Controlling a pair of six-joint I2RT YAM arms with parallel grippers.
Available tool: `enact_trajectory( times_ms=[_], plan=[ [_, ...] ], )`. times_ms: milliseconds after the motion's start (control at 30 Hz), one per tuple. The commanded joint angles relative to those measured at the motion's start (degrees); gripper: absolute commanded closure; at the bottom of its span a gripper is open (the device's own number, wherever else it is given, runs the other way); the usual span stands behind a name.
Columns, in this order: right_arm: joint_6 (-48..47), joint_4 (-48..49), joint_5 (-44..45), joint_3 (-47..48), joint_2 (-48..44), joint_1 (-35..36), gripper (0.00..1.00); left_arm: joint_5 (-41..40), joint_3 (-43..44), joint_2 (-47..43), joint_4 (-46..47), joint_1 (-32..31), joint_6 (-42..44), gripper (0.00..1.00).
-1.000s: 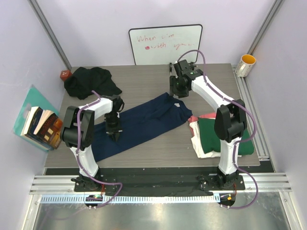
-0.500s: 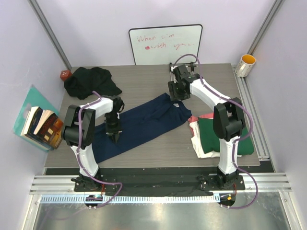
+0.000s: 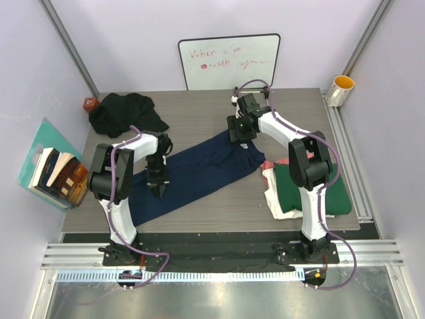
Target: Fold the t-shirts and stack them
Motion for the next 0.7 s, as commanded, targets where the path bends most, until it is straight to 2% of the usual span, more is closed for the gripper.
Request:
enact_trajectory(
  times_ms=[0, 233, 400, 433, 467, 533, 567, 667],
  plan=[
    [-0.8, 4.27, -3.66, 1.45, 0.61, 0.05, 0.37, -0.56, -0.53, 2.13, 3.17, -0.27, 0.59, 0.85],
    [-0.89, 6.02, -6.03, 1.19, 0.96, 0.05, 0.4, -0.12, -0.7, 2.57, 3.53, -0.53, 0.24, 0.85],
    [-0.53, 7.43, -6.03, 1.45, 0.17, 0.58, 0.48, 0.14, -0.62, 3.19, 3.61, -1.14, 0.07, 0.86],
    [-0.36, 7.52, -6.12, 1.71, 0.09, 0.75, 0.52, 0.14, -0.62, 3.27, 3.61, -1.23, -0.11, 0.86],
    [-0.27, 7.61, -6.12, 1.8, 0.17, 1.01, 0.64, 0.14, -0.62, 3.36, 3.7, -1.32, -0.2, 0.86],
    [-0.1, 7.78, -6.47, 2.24, 0.35, 1.45, 0.76, 0.23, -0.53, 3.54, 3.79, -1.5, -0.46, 0.86],
    [-0.01, 7.79, -6.73, 2.42, 0.78, 1.54, 0.88, 0.23, -0.44, 3.62, 3.79, -1.58, -0.46, 0.86],
    [0.34, 7.7, -7.35, 3.21, 1.4, 2.16, 0.96, 0.23, -0.09, 3.89, 3.79, -1.85, -0.64, 0.86]
  ],
)
